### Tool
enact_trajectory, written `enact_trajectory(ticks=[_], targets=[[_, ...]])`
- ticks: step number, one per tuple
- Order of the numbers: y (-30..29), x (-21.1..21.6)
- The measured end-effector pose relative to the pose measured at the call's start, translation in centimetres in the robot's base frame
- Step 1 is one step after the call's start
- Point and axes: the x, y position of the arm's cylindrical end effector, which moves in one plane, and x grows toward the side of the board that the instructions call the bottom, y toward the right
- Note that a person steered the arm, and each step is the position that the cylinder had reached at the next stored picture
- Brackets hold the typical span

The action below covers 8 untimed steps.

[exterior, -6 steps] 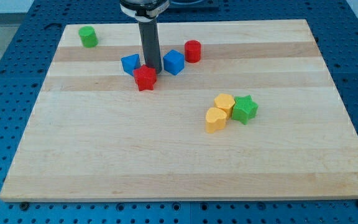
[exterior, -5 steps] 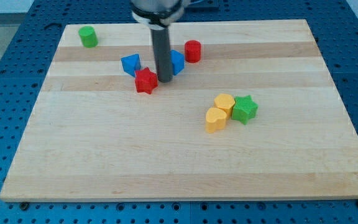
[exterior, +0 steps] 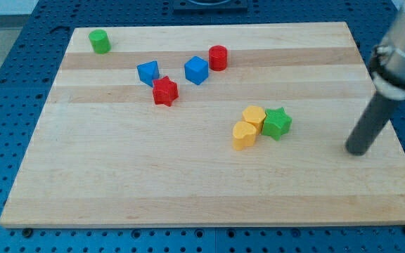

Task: Slide the green star up and right

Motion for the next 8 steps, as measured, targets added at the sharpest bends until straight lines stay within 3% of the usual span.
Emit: enact_trajectory(ticks=[1,3,4,5,6,8], targets=[[-4.4,-0.6],[-3.3,-8.6],[-0.3,-8.0],[1.7,-3.5],[0.3,-0.9],[-4.5,-2.4]])
